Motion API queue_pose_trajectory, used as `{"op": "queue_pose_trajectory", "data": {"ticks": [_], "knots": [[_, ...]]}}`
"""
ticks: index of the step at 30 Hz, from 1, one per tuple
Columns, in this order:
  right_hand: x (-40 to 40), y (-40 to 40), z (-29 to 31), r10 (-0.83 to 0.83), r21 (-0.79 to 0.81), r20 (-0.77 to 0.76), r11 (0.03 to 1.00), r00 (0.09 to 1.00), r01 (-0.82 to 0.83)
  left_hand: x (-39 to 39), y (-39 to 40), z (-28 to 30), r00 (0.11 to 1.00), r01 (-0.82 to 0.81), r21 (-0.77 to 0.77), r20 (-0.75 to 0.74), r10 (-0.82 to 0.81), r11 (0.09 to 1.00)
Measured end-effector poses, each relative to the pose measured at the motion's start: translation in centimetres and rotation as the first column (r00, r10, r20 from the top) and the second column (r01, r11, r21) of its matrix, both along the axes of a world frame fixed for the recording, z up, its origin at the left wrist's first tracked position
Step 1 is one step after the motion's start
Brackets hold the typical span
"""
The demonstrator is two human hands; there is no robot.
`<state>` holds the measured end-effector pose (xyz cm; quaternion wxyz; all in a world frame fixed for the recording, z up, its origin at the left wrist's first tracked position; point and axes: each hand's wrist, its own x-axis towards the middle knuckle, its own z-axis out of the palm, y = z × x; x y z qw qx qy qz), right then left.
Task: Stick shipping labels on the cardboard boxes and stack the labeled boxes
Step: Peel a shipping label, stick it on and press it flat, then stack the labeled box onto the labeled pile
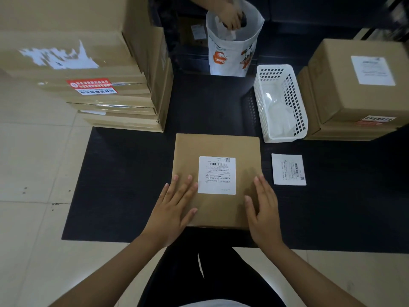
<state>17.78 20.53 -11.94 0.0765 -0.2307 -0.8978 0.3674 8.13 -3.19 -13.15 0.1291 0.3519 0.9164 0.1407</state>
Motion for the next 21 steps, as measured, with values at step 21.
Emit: {"op": "queue_pose_trajectory", "data": {"ticks": [21], "knots": [[1.2, -1.1, 0.0, -0.423, -0.466, 0.147, 0.767, 0.894, 0.440, 1.8, 2.8, 2.1, 0.311, -0.919, 0.173, 0.871, 0.380, 0.355]]}}
